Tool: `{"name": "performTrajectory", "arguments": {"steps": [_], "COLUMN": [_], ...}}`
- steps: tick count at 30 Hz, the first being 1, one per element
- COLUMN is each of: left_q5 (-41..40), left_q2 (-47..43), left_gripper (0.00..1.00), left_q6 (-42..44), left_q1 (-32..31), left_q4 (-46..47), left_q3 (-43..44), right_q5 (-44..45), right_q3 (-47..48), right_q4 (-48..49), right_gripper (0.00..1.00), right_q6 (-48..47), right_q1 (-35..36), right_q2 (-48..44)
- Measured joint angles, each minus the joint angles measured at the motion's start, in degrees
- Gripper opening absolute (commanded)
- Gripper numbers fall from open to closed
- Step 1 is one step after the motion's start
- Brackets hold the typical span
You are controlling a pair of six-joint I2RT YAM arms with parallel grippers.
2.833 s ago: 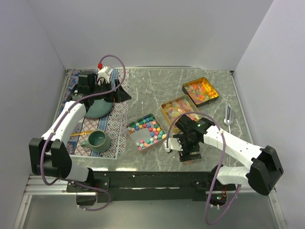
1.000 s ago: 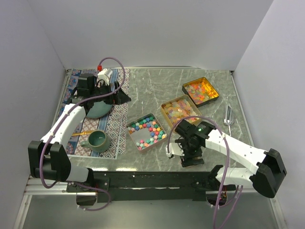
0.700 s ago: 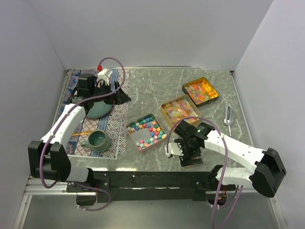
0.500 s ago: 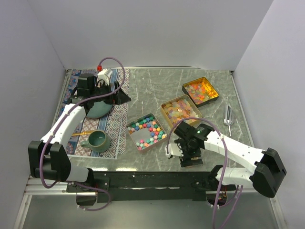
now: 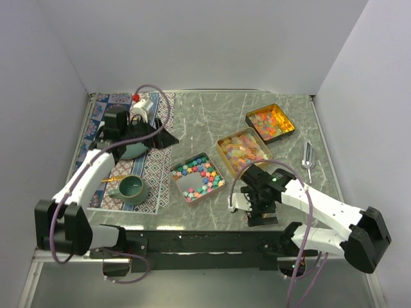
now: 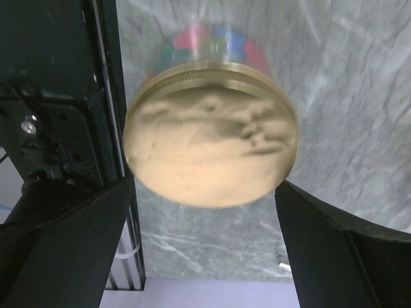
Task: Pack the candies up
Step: Close the bottle lid on the packing bottle.
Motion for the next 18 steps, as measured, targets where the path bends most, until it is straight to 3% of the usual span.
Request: {"name": "performTrajectory", "arguments": {"steps": [8,12,15,16,17,18], "left_q5": [1.95,-1.03,-5.14,-6.27,-7.48,-8.90], "left_q2": [-6.12,-8.79,-10.05,-10.23,-10.36,-10.47], "left_gripper": [0.97,0.97,0.97,0.97,0.97,0.97], "left_q6": [-0.20,-0.11,-0.37,-0.46,-0.63,-1.03], "left_q1": [-7.89,-13.09,-17.92,-19.34,-20.48,-21.81], "left_q4": [4.07,5.99,7.08,7.21,7.34,7.43], "left_q3": [-5.79,-10.23,-13.11,-13.81,-14.40,-15.17], "right_q5": [2.21,2.51,2.25,2.10,1.81,1.33], "right_q3": [-3.13,-2.89,-0.28,0.59,1.81,3.23], "right_q4": [-2.27,-3.30,-5.27,-5.66,-5.99,-6.16], "right_gripper": [1.00,0.93,0.63,0.22,0.05,0.00], "right_q6": [-3.19,-5.49,-6.60,-6.78,-6.47,-6.47], "right_q1": [-8.94,-14.97,-17.90,-18.18,-18.29,-18.38], "right_q2": [-6.56,-8.04,-7.87,-7.74,-7.48,-7.08]}}
